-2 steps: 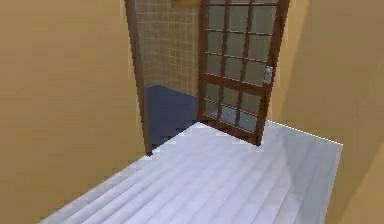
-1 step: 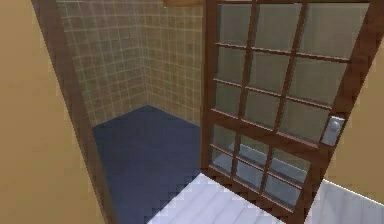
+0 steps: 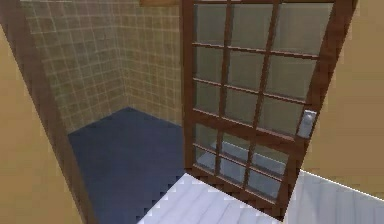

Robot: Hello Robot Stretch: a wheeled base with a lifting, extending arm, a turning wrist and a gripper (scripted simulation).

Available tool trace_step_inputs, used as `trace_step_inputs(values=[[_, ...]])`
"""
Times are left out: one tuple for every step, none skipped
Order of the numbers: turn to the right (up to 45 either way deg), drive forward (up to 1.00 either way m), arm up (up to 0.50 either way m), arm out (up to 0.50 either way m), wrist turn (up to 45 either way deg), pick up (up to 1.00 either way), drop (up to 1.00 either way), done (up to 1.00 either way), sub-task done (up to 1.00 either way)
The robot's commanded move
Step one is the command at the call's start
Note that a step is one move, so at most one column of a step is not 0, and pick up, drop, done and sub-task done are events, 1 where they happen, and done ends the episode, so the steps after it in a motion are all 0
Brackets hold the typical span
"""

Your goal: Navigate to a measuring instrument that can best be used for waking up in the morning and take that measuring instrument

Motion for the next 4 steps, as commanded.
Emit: trace_step_inputs(values=[[0.0,0.65,0.00,0.00,0.0,0.00,0.00,0.00,0.00],[-30.0,0.00,0.00,0.00,0.0,0.00,0.00,0.00,0.00],[0.0,0.80,0.00,0.00,0.0,0.00,0.00,0.00,0.00],[-45.0,0.00,0.00,0.00,0.0,0.00,0.00,0.00,0.00]])
